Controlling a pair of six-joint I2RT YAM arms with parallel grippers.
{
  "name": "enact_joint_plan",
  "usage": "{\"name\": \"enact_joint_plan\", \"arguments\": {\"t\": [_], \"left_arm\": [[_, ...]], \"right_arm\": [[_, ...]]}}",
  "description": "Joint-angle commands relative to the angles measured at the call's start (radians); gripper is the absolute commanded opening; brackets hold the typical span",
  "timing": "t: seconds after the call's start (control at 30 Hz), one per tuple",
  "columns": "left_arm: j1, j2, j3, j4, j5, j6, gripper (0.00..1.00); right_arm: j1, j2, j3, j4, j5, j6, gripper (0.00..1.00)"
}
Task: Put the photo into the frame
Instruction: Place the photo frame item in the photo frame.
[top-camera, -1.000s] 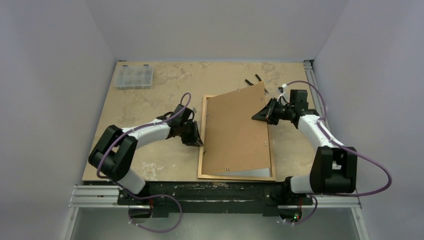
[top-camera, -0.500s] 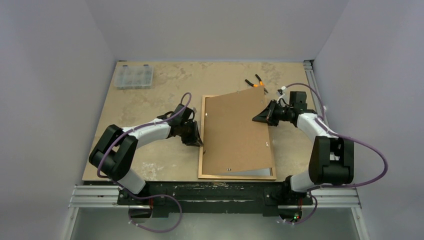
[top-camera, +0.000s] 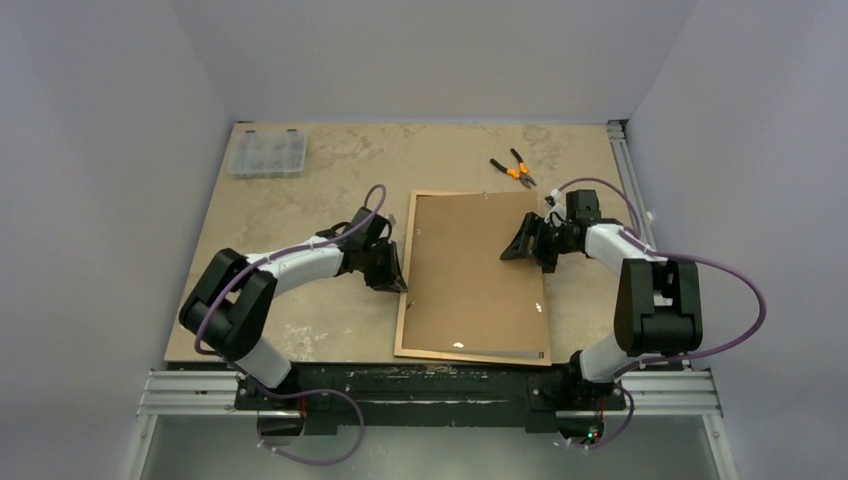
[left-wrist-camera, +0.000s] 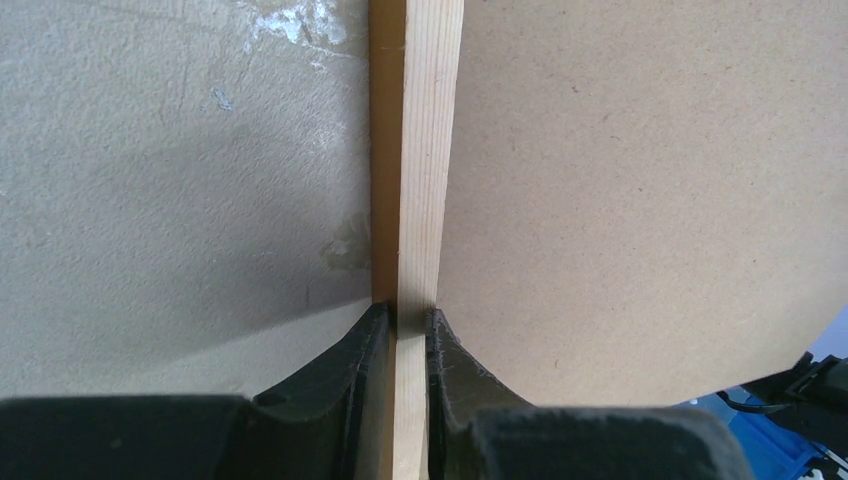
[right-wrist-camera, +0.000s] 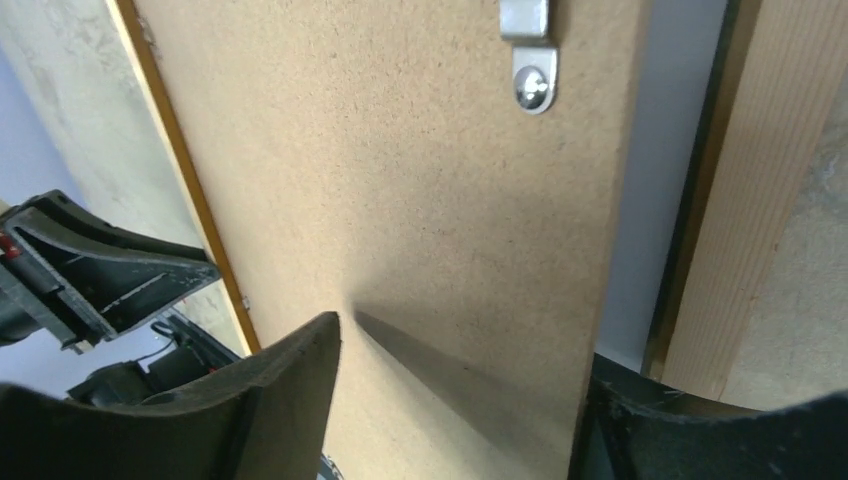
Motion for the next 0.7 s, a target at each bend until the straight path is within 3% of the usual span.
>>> {"name": "enact_joint_plan", "arguments": {"t": [0.0, 0.67], "left_arm": [[-0.014, 0.055, -0.011, 0.002, -0.106, 0.027, 0.11], [-0.028, 0.045, 0.009, -0.025, -0.122, 0.031, 0.11]], "right_arm": [[0.008, -0.016, 0.003, -0.048, 0.04, -0.035, 0.65], [0.058, -0.012, 0.053, -0.115, 0.164, -0.048, 0.77]]}}
